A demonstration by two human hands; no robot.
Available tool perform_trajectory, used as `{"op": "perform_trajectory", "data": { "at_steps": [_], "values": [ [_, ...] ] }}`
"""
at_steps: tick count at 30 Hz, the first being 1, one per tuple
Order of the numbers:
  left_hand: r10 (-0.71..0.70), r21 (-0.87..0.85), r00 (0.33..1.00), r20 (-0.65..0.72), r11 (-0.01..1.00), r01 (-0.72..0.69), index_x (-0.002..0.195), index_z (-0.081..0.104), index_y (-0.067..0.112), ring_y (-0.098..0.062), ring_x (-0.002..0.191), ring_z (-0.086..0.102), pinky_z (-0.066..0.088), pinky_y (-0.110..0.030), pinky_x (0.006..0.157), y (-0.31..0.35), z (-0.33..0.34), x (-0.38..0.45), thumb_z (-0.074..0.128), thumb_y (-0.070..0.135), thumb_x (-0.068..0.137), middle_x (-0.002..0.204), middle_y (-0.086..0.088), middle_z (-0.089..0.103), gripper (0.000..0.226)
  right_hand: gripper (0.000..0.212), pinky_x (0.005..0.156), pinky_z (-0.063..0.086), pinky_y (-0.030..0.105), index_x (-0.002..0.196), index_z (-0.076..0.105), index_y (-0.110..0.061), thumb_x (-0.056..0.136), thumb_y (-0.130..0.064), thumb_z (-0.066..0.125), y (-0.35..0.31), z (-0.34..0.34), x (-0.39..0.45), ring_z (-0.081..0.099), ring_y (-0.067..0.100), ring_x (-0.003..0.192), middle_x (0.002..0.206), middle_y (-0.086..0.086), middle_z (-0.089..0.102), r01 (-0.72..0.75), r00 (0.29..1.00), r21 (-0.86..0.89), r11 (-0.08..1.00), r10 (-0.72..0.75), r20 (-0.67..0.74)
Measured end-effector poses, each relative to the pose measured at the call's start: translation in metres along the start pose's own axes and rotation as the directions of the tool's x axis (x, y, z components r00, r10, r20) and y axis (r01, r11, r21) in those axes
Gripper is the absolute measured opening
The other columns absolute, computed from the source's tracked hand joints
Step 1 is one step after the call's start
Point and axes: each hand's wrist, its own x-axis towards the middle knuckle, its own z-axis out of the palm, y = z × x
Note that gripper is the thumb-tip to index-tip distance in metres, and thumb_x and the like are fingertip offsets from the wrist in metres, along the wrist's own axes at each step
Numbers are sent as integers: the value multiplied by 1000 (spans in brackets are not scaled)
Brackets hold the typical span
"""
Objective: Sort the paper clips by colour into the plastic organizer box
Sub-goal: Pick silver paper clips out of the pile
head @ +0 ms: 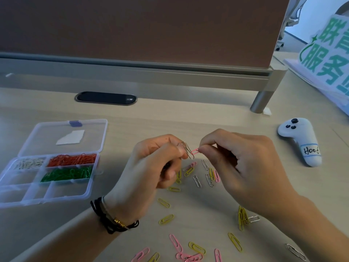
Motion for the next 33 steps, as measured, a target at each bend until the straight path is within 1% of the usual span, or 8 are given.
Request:
{"op": "perform_trajectory", "data": {
  "at_steps": [6, 12, 17, 22, 25, 27, 29, 33],
  "values": [
    [-50, 39, 999, 14, 998, 49, 66, 62, 9, -11, 41, 17, 10, -21, 43, 1, -4, 2, 55, 14, 76, 47, -3, 30, 13, 14, 48, 38, 34, 85, 69, -14, 96, -19, 62, 1, 1, -2, 34, 7, 56, 63, -11, 53, 80, 996, -54, 995, -82, -38],
    [-182, 20, 982, 51, 983, 181, 62, 58, 11, -10, 41, 18, 10, -21, 42, 4, -3, 1, 57, 17, 71, 48, -2, 30, 11, 13, 49, 38, 35, 84, 69, -12, 95, -16, 62, 0, -2, -1, 33, 8, 58, 65, -8, 54, 129, 991, -92, 987, -130, -10],
    [-61, 155, 995, 80, 987, 48, 62, 61, 12, -13, 41, 19, 14, -19, 43, 3, -2, -2, 64, 20, 65, 44, -2, 35, 9, 14, 49, 37, 31, 85, 69, -11, 96, -17, 63, -1, -1, -2, 34, 6, 58, 66, -13, 47, 153, 987, -69, 986, -155, -33],
    [-94, 98, 980, 173, 992, 77, 61, 61, 14, -10, 40, 20, 13, -22, 44, 5, -2, -3, 62, 15, 70, 43, -1, 34, 9, 12, 50, 31, 17, 83, 66, -16, 94, -22, 64, -7, -3, 0, 41, 12, 52, 55, -10, 44, 15, 1000, 108, 994, -15, 3],
    [-39, 149, 988, 152, 989, 16, 61, 60, 11, -11, 40, 23, 17, -20, 43, 7, -4, -2, 64, 18, 68, 43, -2, 35, 10, 15, 50, 31, 21, 79, 62, -18, 93, -19, 60, -5, -7, 2, 38, 10, 52, 57, 4, 48, -173, 975, 351, 920, 110, 192],
    [145, 370, 983, 115, 912, -178, 63, 58, 7, -12, 42, 32, 27, -19, 43, 9, -3, -5, 61, 11, 75, 45, -7, 39, 13, 19, 50, 31, 20, 77, 64, -14, 93, -20, 55, -3, -12, 5, 36, 12, 53, 59, 10, 46, -304, 933, 470, 829, 160, 322],
    [327, 548, 933, 148, 759, -353, 65, 60, 9, -14, 41, 38, 32, -18, 44, 12, -1, -9, 61, 5, 79, 48, -8, 45, 14, 31, 50, 30, 15, 73, 68, -12, 94, -28, 50, 1, -12, 7, 34, 9, 52, 55, 0, 41, -424, 880, 512, 747, 205, 429],
    [509, 773, 816, 276, 387, -503, 66, 62, 12, -13, 42, 43, 36, -17, 46, 11, -5, -14, 67, 6, 76, 47, 1, 45, 13, 29, 50, 31, 10, 94, 77, -17, 96, -30, 51, 1, -7, 8, 36, 3, 53, 57, -11, 42, -479, 844, 521, 706, 207, 495]
  ]
}}
